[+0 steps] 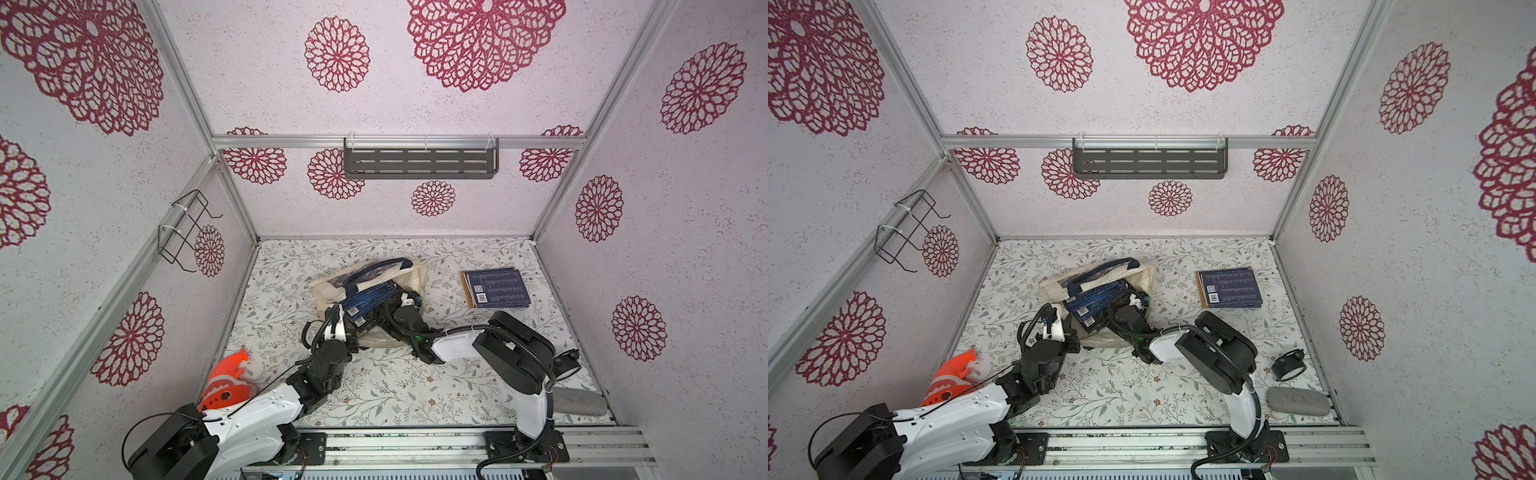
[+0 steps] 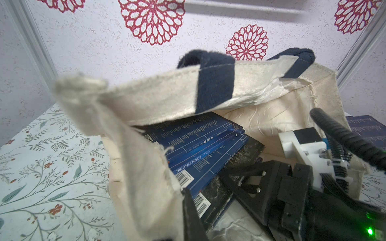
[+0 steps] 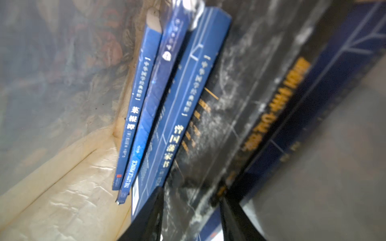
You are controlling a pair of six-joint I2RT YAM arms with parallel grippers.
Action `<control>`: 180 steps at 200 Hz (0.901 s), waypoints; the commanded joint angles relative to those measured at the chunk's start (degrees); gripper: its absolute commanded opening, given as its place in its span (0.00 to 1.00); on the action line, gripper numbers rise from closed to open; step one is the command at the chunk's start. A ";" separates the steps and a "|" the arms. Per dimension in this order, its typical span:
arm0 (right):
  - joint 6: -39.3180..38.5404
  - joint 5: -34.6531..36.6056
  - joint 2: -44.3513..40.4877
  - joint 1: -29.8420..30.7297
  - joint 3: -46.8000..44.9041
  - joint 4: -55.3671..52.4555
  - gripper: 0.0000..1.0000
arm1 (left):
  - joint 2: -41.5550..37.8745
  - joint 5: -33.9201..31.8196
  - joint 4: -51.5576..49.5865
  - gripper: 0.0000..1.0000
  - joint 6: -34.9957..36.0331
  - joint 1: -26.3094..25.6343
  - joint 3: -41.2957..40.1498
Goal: Take out the books from the canvas bag
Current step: Pick up the book from the canvas bag.
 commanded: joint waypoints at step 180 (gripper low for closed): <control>-8.42 4.88 -15.22 -0.31 -4.15 -3.00 0.43 | 0.08 0.10 1.03 0.00 -0.30 -0.61 1.60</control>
